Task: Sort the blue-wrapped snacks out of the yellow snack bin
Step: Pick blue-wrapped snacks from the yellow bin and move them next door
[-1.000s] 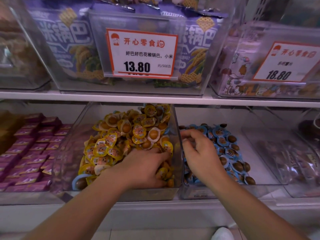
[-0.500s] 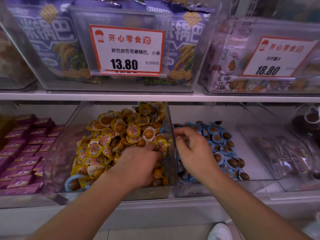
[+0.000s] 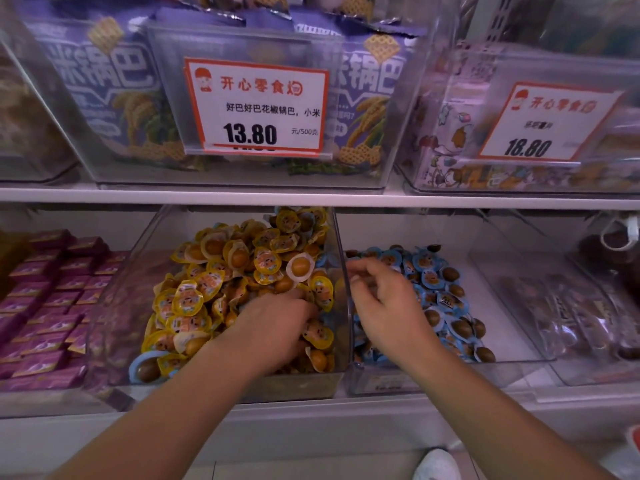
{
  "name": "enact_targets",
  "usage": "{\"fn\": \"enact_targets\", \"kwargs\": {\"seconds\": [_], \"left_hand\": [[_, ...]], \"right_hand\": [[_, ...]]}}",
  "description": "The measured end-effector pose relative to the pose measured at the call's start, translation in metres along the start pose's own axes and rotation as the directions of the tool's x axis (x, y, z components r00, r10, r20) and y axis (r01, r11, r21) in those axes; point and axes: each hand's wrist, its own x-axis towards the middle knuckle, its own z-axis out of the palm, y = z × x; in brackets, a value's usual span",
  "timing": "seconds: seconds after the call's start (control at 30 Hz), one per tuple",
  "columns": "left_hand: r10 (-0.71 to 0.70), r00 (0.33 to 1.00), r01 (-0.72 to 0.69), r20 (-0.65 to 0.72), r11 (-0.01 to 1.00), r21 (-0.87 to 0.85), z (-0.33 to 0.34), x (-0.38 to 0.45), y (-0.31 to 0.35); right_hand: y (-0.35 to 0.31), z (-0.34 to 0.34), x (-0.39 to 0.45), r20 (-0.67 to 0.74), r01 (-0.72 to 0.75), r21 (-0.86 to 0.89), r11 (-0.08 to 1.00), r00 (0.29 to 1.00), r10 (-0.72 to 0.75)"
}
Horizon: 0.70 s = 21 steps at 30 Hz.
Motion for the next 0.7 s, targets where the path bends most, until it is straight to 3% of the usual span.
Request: {"fn": "enact_targets", "kwargs": {"seconds": [0.1,0.2,0.27,0.33,0.43,0.5,0.57,0.63,0.7], "left_hand": [[-0.011,0.999,0.000,-0.043,0.968,-0.252,-0.009,-0.005,-0.016],[-0.169,0.974,0.042,-0.151,0.790,-0.612,-0.028,-0.018,-0.037],[-0.328,0.924,0.017,-0.197,0.550,-0.835,-0.040,-0.028,-0.048],[-0.456,0.885,-0.012,-0.095,0.181,-0.983,-0.050,-0.037,-0.052],[-0.457,0.881,-0.012,0.124,-0.284,-0.959,-0.061,-0.045,-0.051],[-0.422,0.874,0.003,0.240,-0.491,-0.871,-0.065,-0.049,-0.050],[-0.382,0.870,0.028,0.312,-0.594,-0.804,-0.064,-0.053,-0.050],[-0.377,0.872,0.029,0.313,-0.598,-0.801,-0.060,-0.055,-0.049],[-0.443,0.847,0.003,0.294,-0.549,-0.836,-0.054,-0.054,-0.048]], "right_hand": [[-0.002,-0.003,0.003,-0.019,0.017,-0.013,1.000,1.000,-0.017],[-0.014,-0.006,0.005,-0.155,0.097,-0.004,0.995,0.983,-0.097],[-0.029,-0.009,0.006,-0.275,0.216,-0.018,0.976,0.938,-0.212],[-0.049,-0.007,0.004,-0.329,0.316,-0.015,0.949,0.894,-0.303],[-0.074,0.014,-0.006,-0.254,0.357,0.056,0.932,0.908,-0.333],[-0.086,0.035,-0.010,-0.095,0.233,0.178,0.956,0.971,-0.219],[-0.096,0.057,-0.010,0.068,0.015,0.337,0.941,0.997,-0.041],[-0.102,0.075,-0.008,0.221,-0.270,0.518,0.812,0.959,0.179],[-0.106,0.085,-0.007,0.390,-0.500,0.608,0.616,0.864,0.317]]}}
